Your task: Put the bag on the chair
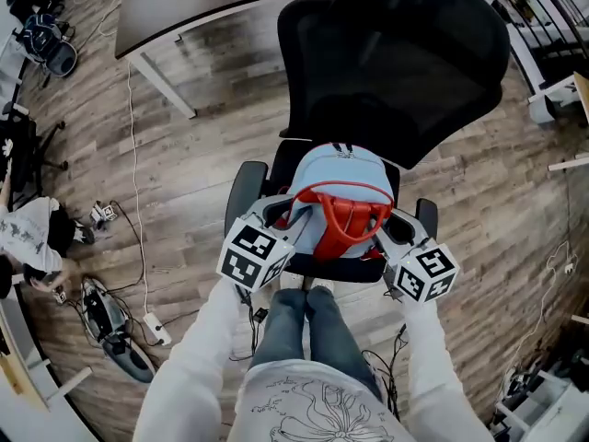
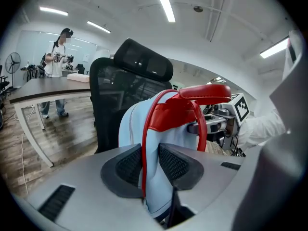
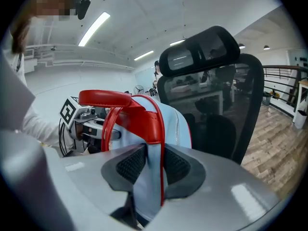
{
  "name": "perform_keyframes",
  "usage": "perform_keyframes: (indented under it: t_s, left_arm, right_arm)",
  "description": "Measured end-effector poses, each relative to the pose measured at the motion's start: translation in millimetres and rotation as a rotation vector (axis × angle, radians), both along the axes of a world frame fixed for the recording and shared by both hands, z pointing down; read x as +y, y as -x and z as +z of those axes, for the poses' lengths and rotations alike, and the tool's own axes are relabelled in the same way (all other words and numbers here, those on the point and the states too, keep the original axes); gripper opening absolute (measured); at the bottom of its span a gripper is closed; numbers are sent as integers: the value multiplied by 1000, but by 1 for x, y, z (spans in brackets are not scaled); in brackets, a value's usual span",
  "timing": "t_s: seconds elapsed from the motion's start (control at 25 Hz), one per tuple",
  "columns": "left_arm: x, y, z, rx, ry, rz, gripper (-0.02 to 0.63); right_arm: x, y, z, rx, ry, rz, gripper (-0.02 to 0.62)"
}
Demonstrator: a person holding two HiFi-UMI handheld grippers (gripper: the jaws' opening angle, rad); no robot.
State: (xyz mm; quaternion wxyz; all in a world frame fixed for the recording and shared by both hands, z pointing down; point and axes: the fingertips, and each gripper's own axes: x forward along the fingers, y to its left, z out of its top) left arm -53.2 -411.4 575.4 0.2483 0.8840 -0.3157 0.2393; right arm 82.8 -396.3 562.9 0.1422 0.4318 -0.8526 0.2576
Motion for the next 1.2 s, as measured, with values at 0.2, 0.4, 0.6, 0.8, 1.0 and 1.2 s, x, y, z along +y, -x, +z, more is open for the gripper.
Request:
perform_keyframes:
  t_s: [0.2, 0.4, 0.6, 0.8, 1.0, 1.2]
  left_arm:
    - [-11, -2, 53, -65, 38, 18, 104]
    - [-17, -6, 102, -124, 62, 25, 105]
    - [-19, -13, 147, -182, 96, 40, 107]
    - [-15, -21, 185, -228, 121, 44, 107]
    - [-3, -23, 207, -225, 105, 20, 107]
    - [0, -25, 206, -184, 99, -31, 120]
  right_arm:
    - [-13, -2, 52, 54, 37, -35, 118]
    - [-21, -7, 103, 120, 77, -77, 120]
    - [-23, -15, 151, 179, 117, -99, 120]
    - [-21, -25, 189, 235, 150, -91, 123]
    - [-10, -27, 213, 241, 173, -70, 127]
    - [-7, -32, 216, 199, 167, -60, 140]
